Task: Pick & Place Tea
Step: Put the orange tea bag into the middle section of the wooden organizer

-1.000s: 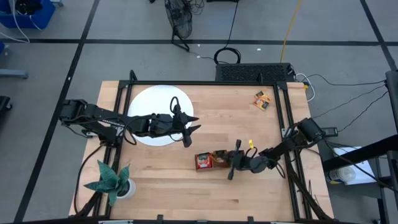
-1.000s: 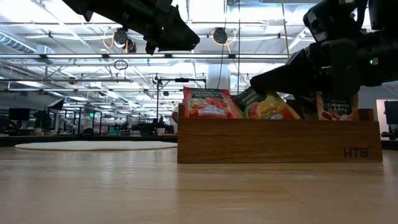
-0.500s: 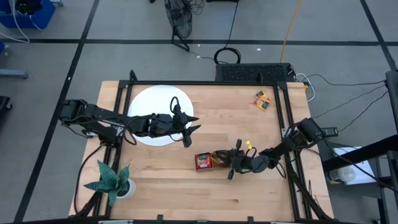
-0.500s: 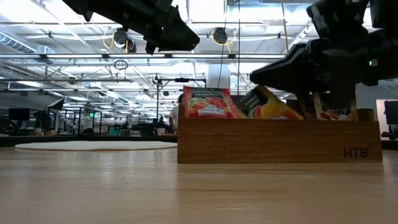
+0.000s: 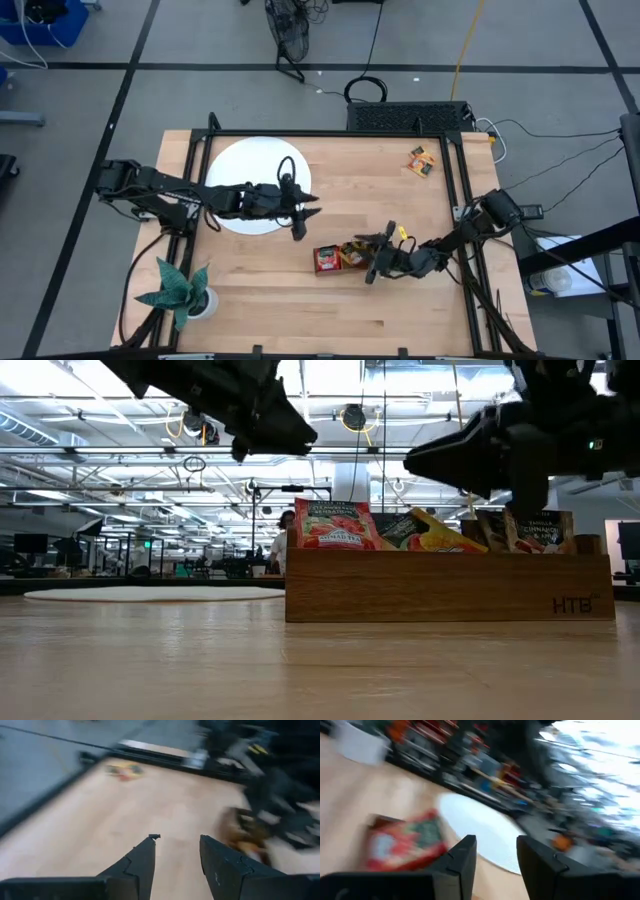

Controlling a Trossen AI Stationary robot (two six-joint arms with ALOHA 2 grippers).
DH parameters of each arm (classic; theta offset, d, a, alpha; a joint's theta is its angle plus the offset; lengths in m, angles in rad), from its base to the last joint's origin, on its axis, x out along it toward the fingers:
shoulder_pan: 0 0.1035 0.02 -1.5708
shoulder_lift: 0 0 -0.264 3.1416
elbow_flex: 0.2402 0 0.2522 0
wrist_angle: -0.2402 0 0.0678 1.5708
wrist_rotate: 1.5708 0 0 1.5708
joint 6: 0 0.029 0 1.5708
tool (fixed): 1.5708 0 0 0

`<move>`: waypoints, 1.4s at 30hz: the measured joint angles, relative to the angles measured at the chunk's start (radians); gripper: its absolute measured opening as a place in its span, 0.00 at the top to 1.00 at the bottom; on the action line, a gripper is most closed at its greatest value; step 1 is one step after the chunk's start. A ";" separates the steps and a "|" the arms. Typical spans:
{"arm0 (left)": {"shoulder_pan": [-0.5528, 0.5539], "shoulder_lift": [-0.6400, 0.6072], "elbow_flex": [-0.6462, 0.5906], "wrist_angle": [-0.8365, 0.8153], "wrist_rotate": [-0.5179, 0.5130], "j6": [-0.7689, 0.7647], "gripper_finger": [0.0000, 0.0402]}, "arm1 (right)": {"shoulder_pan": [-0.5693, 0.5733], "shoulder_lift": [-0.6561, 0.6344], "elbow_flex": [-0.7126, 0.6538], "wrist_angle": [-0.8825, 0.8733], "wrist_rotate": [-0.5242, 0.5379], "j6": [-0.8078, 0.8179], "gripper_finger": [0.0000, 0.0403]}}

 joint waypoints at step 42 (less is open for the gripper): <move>-0.060 0.566 0.473 -0.232 0.380 0.033 0.61 | 0.065 -0.477 -0.200 0.001 0.374 -0.296 0.74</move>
